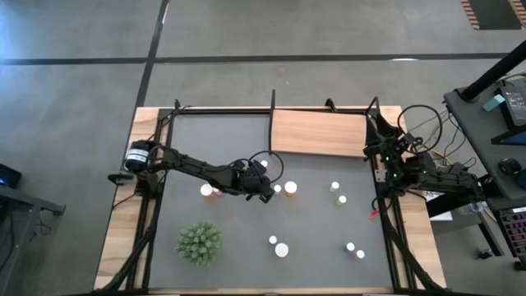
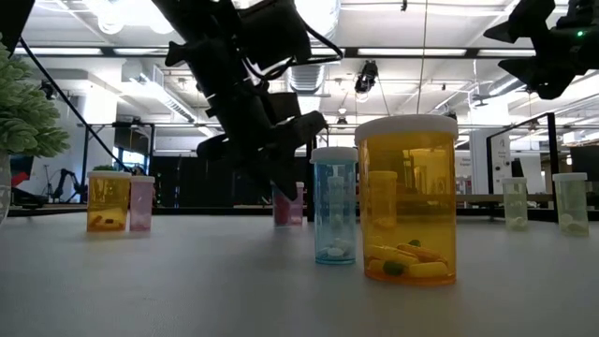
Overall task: Pick and place medicine bottles onto shelf by color
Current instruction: Move the top blue pill bottle from the top to the center of the table, then put the left orange pill bottle on the shelf
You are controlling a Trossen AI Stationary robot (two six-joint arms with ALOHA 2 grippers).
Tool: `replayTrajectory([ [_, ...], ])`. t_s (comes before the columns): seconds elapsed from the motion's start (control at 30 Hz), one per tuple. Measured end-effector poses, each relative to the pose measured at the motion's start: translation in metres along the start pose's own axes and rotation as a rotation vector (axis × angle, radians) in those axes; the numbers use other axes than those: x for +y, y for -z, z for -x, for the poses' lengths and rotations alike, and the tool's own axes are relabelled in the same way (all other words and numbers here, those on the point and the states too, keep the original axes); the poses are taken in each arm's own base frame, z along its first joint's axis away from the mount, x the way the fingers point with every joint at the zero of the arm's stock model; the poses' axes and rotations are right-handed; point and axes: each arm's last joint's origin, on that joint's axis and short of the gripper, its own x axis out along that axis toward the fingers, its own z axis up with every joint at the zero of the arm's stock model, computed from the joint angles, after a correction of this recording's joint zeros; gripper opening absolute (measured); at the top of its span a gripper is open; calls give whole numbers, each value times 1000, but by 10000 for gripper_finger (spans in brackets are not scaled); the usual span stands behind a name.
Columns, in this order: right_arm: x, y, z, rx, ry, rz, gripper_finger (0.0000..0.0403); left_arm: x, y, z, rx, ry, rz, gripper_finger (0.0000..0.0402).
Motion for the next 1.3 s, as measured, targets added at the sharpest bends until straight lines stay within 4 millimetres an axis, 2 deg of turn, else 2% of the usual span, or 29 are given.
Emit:
replayTrajectory([
  [0.2, 0, 0, 0, 0, 0, 0, 352, 0, 0, 0, -1, 1, 4, 106],
  [0.3, 0, 0, 0, 0, 0, 0, 352, 0, 0, 0, 0, 0, 3, 120],
  [0.67, 0, 0, 0, 0, 0, 0, 352, 0, -1, 1, -2, -1, 6, 237],
  [0.9, 0, 0, 0, 0, 0, 0, 352, -1, -13, 16, -55, 8, 25, 288],
  [1.07, 0, 0, 0, 0, 0, -1, 352, -3, -20, 23, -53, -1, 22, 306],
  [1.3, 0, 0, 0, 0, 0, 0, 352, -16, -34, 37, -94, 17, 29, 309],
])
